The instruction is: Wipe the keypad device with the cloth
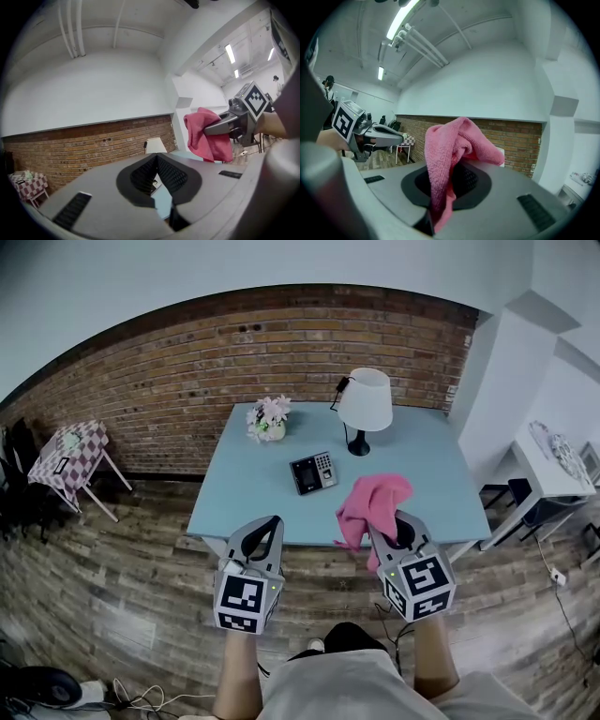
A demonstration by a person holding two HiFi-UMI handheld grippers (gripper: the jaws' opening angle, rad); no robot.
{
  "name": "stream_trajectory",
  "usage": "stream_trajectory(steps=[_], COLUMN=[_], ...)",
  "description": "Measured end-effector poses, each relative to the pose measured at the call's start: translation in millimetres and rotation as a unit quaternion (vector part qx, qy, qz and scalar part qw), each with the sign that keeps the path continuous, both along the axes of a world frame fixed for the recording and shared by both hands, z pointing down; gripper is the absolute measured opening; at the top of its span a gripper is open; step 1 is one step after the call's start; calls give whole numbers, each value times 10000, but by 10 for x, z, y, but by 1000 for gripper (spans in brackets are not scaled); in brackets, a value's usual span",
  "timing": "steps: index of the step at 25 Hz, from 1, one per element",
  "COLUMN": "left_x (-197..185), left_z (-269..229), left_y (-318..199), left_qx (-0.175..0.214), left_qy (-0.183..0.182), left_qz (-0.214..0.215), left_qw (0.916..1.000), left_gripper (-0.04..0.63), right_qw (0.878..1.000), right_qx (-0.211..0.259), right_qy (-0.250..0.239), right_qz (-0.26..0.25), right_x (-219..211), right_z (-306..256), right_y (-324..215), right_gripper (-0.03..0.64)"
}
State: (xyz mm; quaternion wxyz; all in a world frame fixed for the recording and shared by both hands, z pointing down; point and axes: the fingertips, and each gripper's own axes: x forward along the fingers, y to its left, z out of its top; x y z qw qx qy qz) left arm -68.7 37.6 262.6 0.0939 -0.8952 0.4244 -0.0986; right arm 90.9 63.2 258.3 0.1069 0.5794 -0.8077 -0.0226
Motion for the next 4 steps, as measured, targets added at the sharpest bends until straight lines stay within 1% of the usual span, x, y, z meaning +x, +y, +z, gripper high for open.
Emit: stream_trajectory(steps=[4], left_x=[28], left_z=[20], left_y=[5], left_qx=[-27], left_qy=[-22], left_qz=[39], left_qw=[10000], left_gripper=[3], right_qw=[10000], right_qx=[-9], right_qy=[9], right_qz=[-25], right_x=[5], right_z=[17], right_y=[-20], right_gripper=[52])
